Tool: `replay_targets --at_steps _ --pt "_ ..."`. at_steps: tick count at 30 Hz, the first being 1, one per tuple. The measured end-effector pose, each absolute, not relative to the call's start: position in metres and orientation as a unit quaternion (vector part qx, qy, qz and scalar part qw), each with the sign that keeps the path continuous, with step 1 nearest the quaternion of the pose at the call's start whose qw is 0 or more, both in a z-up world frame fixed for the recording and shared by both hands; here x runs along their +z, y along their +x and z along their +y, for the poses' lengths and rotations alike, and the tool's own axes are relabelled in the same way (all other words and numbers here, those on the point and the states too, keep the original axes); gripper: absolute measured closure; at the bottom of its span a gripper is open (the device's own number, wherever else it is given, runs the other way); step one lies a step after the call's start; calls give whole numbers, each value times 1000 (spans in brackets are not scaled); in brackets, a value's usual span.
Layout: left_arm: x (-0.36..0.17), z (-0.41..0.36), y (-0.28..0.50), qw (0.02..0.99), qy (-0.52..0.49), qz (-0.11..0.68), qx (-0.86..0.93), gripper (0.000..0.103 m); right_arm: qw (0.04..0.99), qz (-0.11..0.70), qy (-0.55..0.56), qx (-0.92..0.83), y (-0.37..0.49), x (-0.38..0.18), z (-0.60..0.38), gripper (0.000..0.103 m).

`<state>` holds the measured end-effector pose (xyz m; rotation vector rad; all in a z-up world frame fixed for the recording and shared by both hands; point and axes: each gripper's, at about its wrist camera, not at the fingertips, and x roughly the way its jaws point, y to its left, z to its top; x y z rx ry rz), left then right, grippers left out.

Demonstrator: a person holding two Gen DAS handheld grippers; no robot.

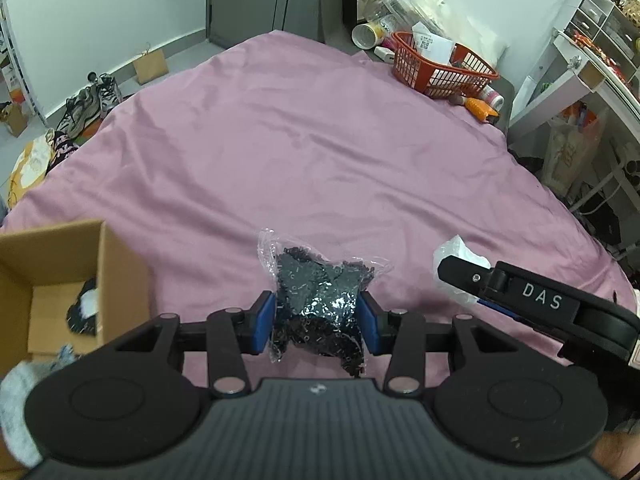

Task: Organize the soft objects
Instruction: 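Grasp the black bead bag with the left tool while the right tool grasps the white tissue ball, then lower the bead bag into the box with the left tool while the right tool drops the tissue ball in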

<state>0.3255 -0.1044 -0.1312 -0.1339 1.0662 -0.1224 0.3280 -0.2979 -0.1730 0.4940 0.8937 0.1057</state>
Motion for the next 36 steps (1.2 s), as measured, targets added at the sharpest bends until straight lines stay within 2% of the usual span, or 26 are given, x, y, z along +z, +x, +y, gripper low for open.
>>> replay_targets --at_steps 16,19,21,36 --pt "-72 -37 288 855 -76 512 -30 59 864 455 175 126 311 -103 -231 56" --pt "-63 -14 288 854 -117 507 -7 59 864 452 172 140 308 -92 -217 56" --pt "-57 -7 286 861 -97 500 -5 59 865 449 168 148 308 -85 -206 56" --pt "-68 93 283 855 -128 500 52 59 855 455 148 199 315 -83 -119 56"
